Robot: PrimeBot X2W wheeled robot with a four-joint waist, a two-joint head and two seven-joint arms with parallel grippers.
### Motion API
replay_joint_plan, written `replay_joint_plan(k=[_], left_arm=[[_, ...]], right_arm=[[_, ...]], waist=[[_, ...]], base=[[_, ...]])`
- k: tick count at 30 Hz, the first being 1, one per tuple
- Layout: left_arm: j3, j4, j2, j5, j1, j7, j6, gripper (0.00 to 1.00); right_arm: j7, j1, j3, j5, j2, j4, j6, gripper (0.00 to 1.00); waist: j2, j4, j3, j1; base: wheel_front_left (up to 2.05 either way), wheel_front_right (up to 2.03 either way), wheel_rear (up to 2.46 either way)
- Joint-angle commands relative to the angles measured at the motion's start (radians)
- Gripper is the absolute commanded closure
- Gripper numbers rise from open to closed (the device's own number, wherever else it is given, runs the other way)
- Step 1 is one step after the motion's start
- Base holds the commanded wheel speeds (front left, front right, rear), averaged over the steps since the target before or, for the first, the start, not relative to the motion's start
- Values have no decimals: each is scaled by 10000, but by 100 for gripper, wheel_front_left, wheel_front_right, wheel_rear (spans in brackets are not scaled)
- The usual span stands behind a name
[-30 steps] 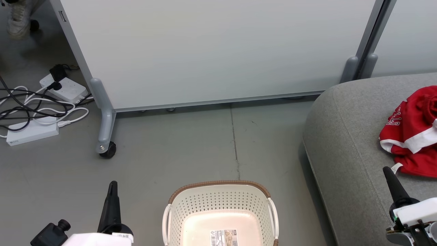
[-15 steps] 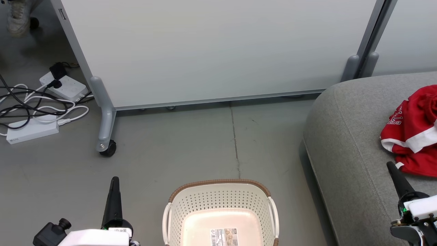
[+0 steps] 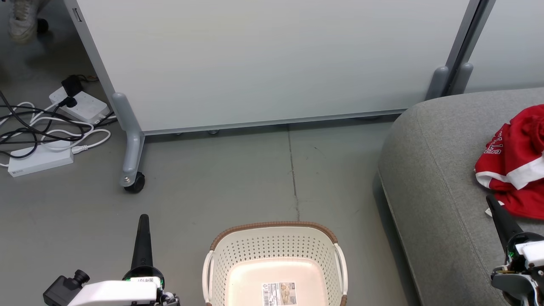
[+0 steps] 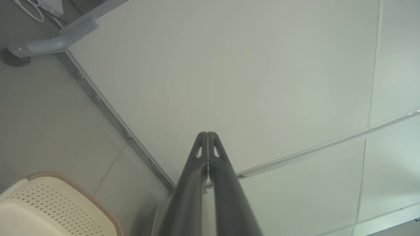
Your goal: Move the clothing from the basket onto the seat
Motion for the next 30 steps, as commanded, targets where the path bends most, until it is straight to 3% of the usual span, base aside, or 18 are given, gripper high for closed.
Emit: replay_joint_plan(k=[1, 30], left_arm=[[10, -82, 11, -224, -237, 3, -87, 100], [-53, -80, -203, -2251, -482, 13, -417, 100]], right_arm=[[124, -247, -101, 261, -105, 18, 21, 100], [922, -728, -656, 2302, -161, 560, 24, 100]], waist=[[-1, 2, 7, 0], [-1, 39, 137, 0]], base=[[0, 0, 0], [0, 0, 0]])
